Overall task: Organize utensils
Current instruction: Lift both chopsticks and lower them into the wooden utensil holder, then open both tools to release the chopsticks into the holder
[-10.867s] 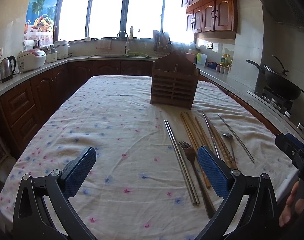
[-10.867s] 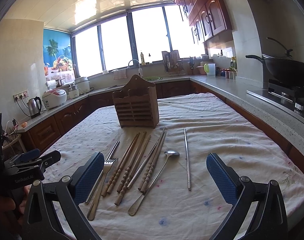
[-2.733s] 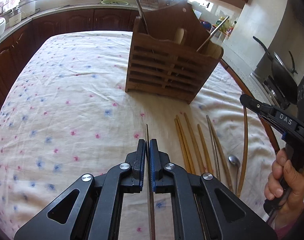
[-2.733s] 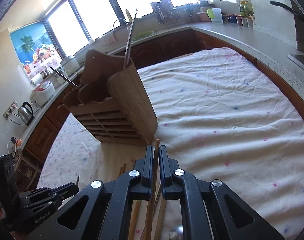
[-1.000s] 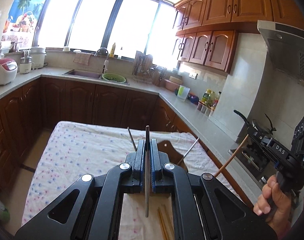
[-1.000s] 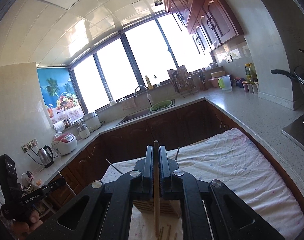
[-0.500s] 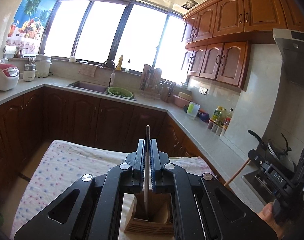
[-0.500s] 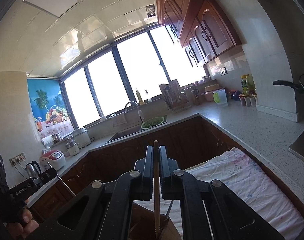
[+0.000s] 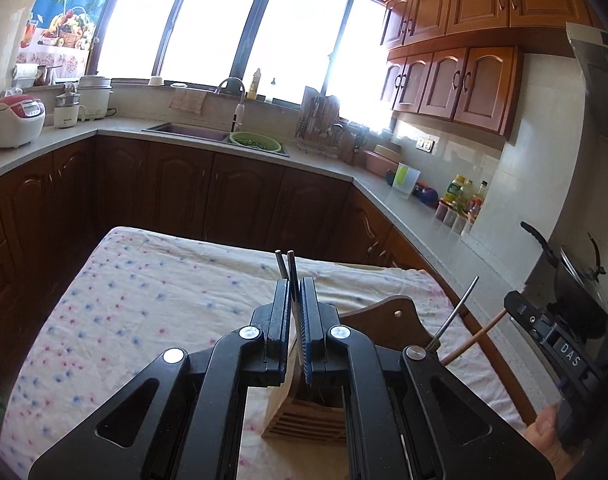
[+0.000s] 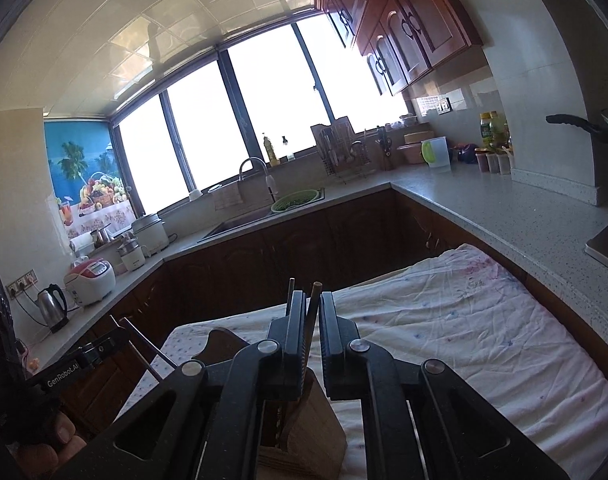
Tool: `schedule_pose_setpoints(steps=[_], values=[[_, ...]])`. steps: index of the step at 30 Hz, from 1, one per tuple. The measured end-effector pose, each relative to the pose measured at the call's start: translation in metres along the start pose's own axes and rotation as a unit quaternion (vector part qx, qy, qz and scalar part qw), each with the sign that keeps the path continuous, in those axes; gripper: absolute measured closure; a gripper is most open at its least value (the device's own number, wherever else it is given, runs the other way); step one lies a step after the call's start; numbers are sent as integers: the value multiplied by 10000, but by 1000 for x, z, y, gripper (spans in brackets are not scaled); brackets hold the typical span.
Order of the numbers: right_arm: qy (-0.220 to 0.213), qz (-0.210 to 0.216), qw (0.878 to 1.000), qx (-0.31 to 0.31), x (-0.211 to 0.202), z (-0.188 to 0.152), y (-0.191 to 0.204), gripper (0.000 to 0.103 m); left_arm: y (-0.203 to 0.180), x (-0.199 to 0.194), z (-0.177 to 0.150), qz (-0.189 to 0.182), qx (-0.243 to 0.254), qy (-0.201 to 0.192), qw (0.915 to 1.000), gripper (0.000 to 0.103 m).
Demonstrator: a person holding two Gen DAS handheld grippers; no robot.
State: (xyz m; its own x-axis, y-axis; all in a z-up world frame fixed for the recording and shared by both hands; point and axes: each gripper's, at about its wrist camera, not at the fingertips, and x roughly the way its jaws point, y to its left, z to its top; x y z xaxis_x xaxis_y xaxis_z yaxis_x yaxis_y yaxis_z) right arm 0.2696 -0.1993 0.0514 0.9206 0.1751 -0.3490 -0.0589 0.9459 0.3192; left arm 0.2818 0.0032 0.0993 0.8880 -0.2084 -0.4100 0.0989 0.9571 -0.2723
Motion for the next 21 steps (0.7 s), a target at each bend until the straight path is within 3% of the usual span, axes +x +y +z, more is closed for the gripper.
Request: schedule_pose_setpoints(steps=[9, 10, 11, 12, 13, 14, 15, 16, 17, 21], values=[[88, -11, 9999, 70, 2, 3, 2, 96, 1, 6, 3, -18, -17, 262, 9997, 95], [88, -6, 9999, 83, 1, 3, 2, 92, 3, 5, 3, -37, -49, 288, 9996, 87], [67, -4, 9999, 98, 0, 3, 1, 91, 4, 3, 3, -22, -85, 287, 9995, 70], [46, 20, 9999, 128, -2, 4, 0, 88, 6, -1, 4, 6, -126, 253, 9996, 60], [36, 69, 9998, 173, -4, 5, -1, 68, 8, -6, 4, 21, -169, 187, 9997, 46], [9, 134, 9996, 237, -8, 7, -4, 54, 9, -11, 4, 36, -210, 137, 9997, 40], [-61, 177, 9994, 308, -13, 8, -6, 28, 11, -15, 4, 41, -244, 131, 9996, 37], [-169, 198, 9989, 377, -19, 9, -8, 18, 14, -19, 4, 33, -280, 146, 9995, 30], [-284, 211, 9985, 416, -27, 10, -9, 17, 16, -24, 3, 20, -330, 140, 9994, 23], [-361, 232, 9978, 506, -52, 13, -16, 9, 22, -46, -5, 29, -414, 94, 9991, 16]])
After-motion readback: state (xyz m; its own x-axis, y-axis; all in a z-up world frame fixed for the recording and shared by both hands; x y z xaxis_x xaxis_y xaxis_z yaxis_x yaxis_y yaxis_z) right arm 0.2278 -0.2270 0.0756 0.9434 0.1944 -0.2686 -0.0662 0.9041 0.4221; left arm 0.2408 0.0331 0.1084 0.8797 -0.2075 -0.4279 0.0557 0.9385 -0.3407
